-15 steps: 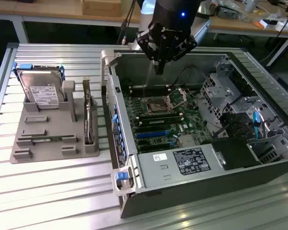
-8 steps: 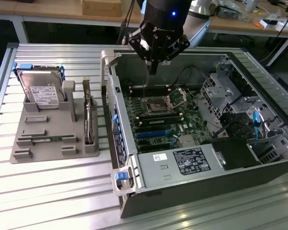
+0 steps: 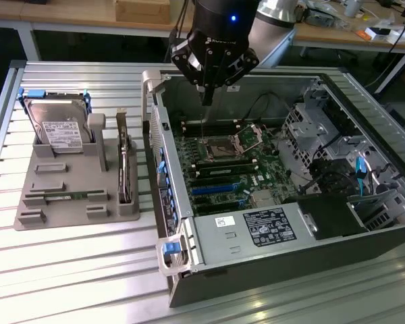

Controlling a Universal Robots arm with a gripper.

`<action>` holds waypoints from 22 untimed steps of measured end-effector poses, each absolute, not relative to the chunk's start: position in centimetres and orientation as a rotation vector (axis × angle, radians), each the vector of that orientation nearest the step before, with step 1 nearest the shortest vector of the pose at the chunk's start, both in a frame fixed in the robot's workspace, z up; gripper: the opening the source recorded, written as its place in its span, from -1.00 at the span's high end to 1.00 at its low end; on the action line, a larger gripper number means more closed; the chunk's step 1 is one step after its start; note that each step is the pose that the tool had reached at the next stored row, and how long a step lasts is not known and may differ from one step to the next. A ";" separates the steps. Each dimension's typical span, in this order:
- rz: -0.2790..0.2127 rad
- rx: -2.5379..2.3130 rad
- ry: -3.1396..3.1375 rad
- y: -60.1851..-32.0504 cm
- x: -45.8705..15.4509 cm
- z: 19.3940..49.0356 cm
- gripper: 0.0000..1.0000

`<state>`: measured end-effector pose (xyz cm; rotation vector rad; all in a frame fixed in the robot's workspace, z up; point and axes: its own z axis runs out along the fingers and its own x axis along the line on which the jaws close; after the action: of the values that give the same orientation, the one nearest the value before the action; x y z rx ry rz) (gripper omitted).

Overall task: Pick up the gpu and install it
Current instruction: 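Reach for the gpu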

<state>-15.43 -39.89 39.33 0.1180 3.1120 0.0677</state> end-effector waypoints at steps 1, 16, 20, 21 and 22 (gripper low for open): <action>0.068 0.118 3.112 -39.9 -15.7 39.3 0.79; 0.068 0.118 3.112 -39.9 -17.3 39.3 0.79; 0.068 0.118 3.112 -39.9 -17.9 39.3 0.79; 0.068 0.118 3.112 -39.9 -18.0 39.3 0.79; 0.068 0.118 3.112 -39.9 -18.1 39.3 0.79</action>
<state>-18.10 -39.90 39.34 0.1179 3.1118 0.0675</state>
